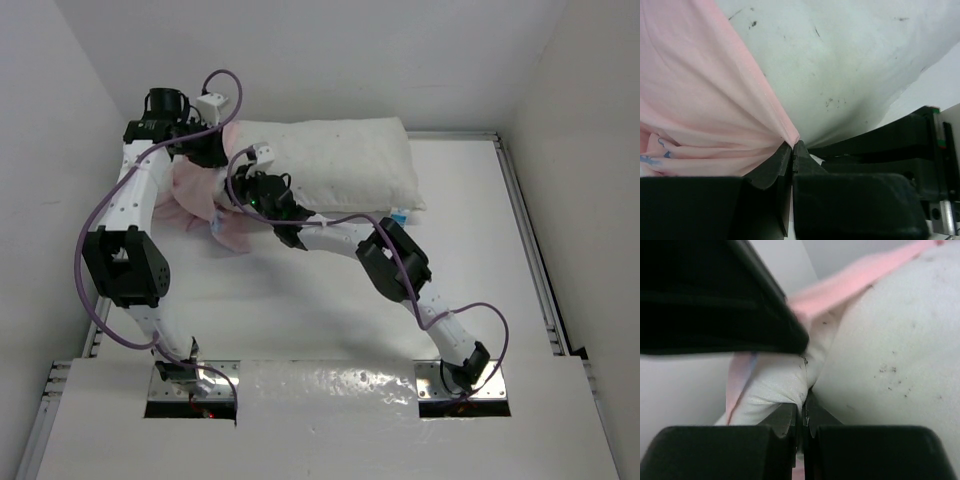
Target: Put the pillow into the pillowcase
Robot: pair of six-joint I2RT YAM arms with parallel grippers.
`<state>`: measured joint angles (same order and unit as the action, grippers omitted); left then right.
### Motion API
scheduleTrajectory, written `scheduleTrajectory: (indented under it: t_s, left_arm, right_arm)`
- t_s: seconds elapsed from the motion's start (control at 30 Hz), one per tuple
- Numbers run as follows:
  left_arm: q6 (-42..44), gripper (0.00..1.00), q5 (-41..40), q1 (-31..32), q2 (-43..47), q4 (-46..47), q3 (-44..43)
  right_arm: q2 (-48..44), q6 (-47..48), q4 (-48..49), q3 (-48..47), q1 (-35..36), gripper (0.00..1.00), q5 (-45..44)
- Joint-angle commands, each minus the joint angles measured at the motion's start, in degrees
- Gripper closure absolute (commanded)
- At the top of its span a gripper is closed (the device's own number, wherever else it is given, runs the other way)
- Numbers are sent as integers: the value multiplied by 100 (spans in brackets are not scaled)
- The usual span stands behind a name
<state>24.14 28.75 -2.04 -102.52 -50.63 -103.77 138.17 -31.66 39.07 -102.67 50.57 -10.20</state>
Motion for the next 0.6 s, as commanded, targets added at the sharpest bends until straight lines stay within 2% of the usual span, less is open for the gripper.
scheduleTrajectory:
  t_s: [0.0, 0.13, 0.37, 0.5, 0.57]
  left_arm:
    - [143, 100, 640, 37, 276, -403, -249]
    - [292, 100, 1131, 90, 311, -439, -215]
    - [1267, 100, 3098, 143, 303, -1149, -293]
    - [1813, 100, 3575, 143, 355, -1686, -513]
    - [1997, 100, 3681, 152, 364, -1888, -452]
  right_arm:
    - [-27, -94, 321, -639, -169, 100, -176]
    - [113, -121, 329, -859, -196, 100, -193]
    - [1078, -182, 277, -2528, -275, 100, -921]
    - [1300, -962, 329, -2539, -538, 100, -1396]
    - [1405, -1035, 364, -2564, -626, 100, -1564]
